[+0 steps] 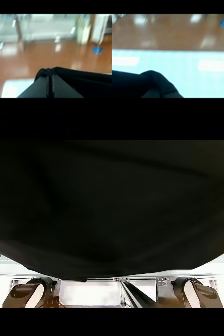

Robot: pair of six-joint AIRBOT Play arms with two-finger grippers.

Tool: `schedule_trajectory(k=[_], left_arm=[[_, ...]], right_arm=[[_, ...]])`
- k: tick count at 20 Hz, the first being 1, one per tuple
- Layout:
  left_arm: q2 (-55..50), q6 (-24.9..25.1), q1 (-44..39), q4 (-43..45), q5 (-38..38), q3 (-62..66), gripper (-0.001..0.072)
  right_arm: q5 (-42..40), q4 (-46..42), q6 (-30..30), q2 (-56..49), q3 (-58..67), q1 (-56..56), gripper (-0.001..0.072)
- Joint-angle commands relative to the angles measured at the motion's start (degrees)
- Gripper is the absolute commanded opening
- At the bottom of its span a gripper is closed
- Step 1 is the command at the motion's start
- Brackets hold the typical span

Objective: Fold the shirts.

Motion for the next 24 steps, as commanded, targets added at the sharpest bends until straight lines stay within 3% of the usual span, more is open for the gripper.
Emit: schedule_trajectory(k=[1, 5, 10, 15, 19, 20, 21, 22, 24], left_arm=[[-2.6, -3.65, -2.47, 6.05, -0.9, -13.07, 0.002], [-13.88, -6.14, -2.47, 1.33, 12.57, -30.42, 0.002], [-38.84, -6.1, -2.4, -8.96, 26.45, -24.85, 0.002], [-61.81, -7.06, -1.86, -12.85, 24.2, -3.3, 0.002], [-70.75, -9.7, -1.81, -14.36, 22.8, 2.95, 0.0021], [-71.47, -9.75, -1.81, -15.15, 22.01, 2.95, 0.0061], [-71.78, -9.68, -1.62, -15.37, 19.91, 2.97, 0.0282], [-71.69, -9.42, -0.85, -14.99, 17.46, 3.1, 0.0498], [-71.54, -8.87, 3.28, -14.08, 7.65, 5.64, 0.0506]], right_arm=[[-2.97, 4.66, -1.97, 0.42, -14.56, -0.04, 0.0023], [-9.94, 8.7, -6.62, -6.93, -29.49, 0.02, 0.0023], [-23.82, 14.21, -12.55, -29.07, -30.6, 4.7, 0.0023], [-29.81, 16.65, -11.02, -55.49, -13.07, 7.08, 0.0023], [-30.38, 20.06, -6.82, -70.18, -0.26, 7.08, 0.004], [-30.97, 22.01, -5.7, -72.26, 0.94, 7.06, 0.025], [-30.88, 23.96, -5.6, -73.31, 1.38, 6.8, 0.0408], [-30.03, 23.93, -5.6, -73.37, 1.42, 6.08, 0.0409], [-23.21, 23.61, -5.57, -71.84, 1.73, 2.45, 0.0408]])
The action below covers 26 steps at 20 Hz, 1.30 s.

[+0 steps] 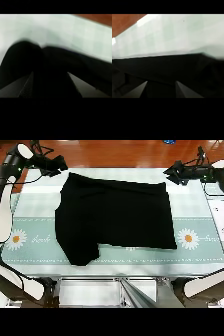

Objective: Fold the shirts.

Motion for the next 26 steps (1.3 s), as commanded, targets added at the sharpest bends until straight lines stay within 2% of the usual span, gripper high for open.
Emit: schedule_trajectory(k=[1, 2, 3, 5, 6, 8, 9, 11, 14, 18, 23, 26], left_arm=[[-1.05, -0.17, 6.25, -0.04, -15.08, 3.76, 0.0506], [0.33, -0.31, 9.18, -0.35, -19.23, 3.54, 0.0507], [2.08, 0.57, 11.37, -0.31, -21.94, 2.62, 0.0506], [7.58, 2.27, 14.4, 0.87, -25.09, -3.65, 0.0506], [11.17, 2.69, 15.37, 1.92, -25.18, -9.25, 0.0507], [18.86, 6.67, 17.66, 1.97, -24.15, -24.76, 0.0505], [22.01, 6.93, 19.71, 0.76, -24.17, -32.94, 0.0505], [27.93, 12.57, 24.55, -5.73, -23.69, -47.93, 0.0505], [36.09, 21.55, 32.0, -18.71, -20.2, -63.19, 0.0506], [38.84, 22.93, 34.73, -16.74, -17.51, -71.43, 0.0505], [38.62, 23.87, 28.33, -17.22, -9.33, -76.15, 0.0506], [38.62, 22.58, 23.43, -19.45, -6.21, -76.15, 0.0506]], right_arm=[[10.25, 1.16, 0.7, -0.17, 2.16, -5.62, 0.0407], [14.6, -1.75, -1.27, 1.9, 2.16, -8.09, 0.0394], [18.67, -8.17, -3.13, 4.85, 2.03, -10.03, 0.0394], [21.97, -23.74, -1.84, 12.22, -2.27, -12.55, 0.0394], [21.49, -27.06, -1.25, 16.13, -7.04, -13.86, 0.0394], [16.94, -25.83, -1.42, 23.93, -21.44, -16.24, 0.0394], [14.32, -23.87, -2.21, 27.93, -30.14, -16.44, 0.0394], [10.45, -17.09, -7.32, 35.8, -45.64, -16.44, 0.0394], [6.95, -11.06, -8.46, 46.21, -58.8, -16.44, 0.0394], [9.03, -9.38, -8.0, 53.77, -61.88, -16.44, 0.0394], [11.32, -7.34, -6.86, 54.99, -61.7, -16.61, 0.0395], [11.63, -7.52, -6.69, 54.99, -59.12, -21.68, 0.0395]])
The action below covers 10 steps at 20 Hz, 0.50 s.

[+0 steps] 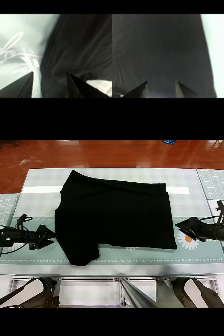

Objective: Fold the shirts.

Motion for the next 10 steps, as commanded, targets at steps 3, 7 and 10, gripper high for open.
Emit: schedule_trajectory(k=[3, 7, 10], left_arm=[[-0.07, -2.05, -7.98, -1.88, 8.11, -1.18, 0.0505], [-3.8, -4.39, -12.0, -1.88, 8.83, -1.16, 0.0422], [-5.35, -1.77, -13.05, -1.88, 8.39, -1.14, 0.002]], right_arm=[[1.9, -2.45, 1.03, 0.57, 2.69, -12.9, 0.0395], [3.1, -12.52, 6.8, 0.57, -2.08, -16.28, 0.0395], [4.87, -14.14, 6.95, 0.37, -6.25, -15.89, 0.0396]])
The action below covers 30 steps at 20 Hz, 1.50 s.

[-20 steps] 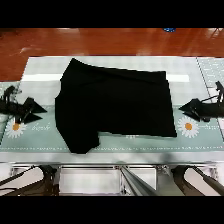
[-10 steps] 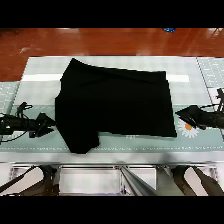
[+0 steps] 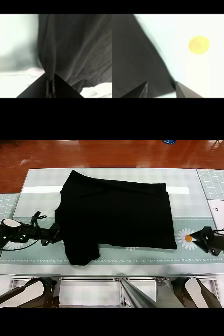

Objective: Fold the shirts.

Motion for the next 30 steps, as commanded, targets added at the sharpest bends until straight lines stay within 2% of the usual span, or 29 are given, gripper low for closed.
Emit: schedule_trajectory(k=[1, 4, 8, 12, 15, 18, 19, 20, 21, 24, 27, 29, 30], left_arm=[[-1.49, 1.38, -1.51, 0.68, 0.98, -0.04, 0.002], [-1.49, 1.38, -1.55, 0.7, 1.18, -0.04, 0.002], [-1.49, 1.38, -1.6, 0.68, 0.63, -0.04, 0.002], [-1.49, 1.38, -1.6, 0.66, 0.66, -0.04, 0.002], [-1.49, 1.38, -1.6, 0.63, 0.66, -0.04, 0.002], [-1.49, 1.4, -1.6, 0.63, 1.07, -0.04, 0.002], [-1.49, 1.4, -1.6, 0.48, 1.22, -0.04, 0.002], [-1.49, 1.38, -1.6, 0.09, 1.18, 0.17, 0.002], [-1.33, 1.38, -1.6, -0.22, 0.61, 1.22, 0.002], [1.16, 1.38, -1.53, -1.44, -2.29, 9.44, 0.002], [5.73, 1.62, -1.49, -8.02, -3.69, 25.64, 0.002], [8.61, 4.87, -1.49, -11.54, -2.73, 38.36, 0.002], [9.79, 4.83, -1.49, -11.5, -2.08, 44.37, 0.002]], right_arm=[[2.93, -4.87, 1.88, -0.72, -4.07, 0.13, 0.0396], [6.16, -6.38, 2.03, -3.74, -4.98, 6.32, 0.0398], [3.45, -5.7, 1.88, -8.76, -4.98, 10.4, 0.0409], [-4.72, 2.84, 0.17, -13.73, -4.96, 10.43, 0.0408], [-7.65, 10.43, -2.6, -17.03, -4.96, 10.43, 0.0406], [-10.08, 12.04, -3.54, -19.58, -4.92, 13.38, 0.0391], [-11.08, 13.03, -3.56, -20.37, -4.83, 15.5, 0.0329], [-11.67, 14.53, -3.98, -21.0, -4.02, 17.68, 0.0175], [-10.56, 16.65, -6.93, -20.98, -2.08, 19.61, 0.0026], [-3.76, 20.02, -6.91, -19.54, 9.86, 22.8, 0.0024], [-0.79, 24.9, -5.31, -16.15, 30.25, 24.65, 0.0023], [-0.92, 21.86, -2.56, -14.93, 45.35, 24.98, 0.0023], [-0.11, 19.65, -1.2, -14.69, 51.93, 24.96, 0.0023]])
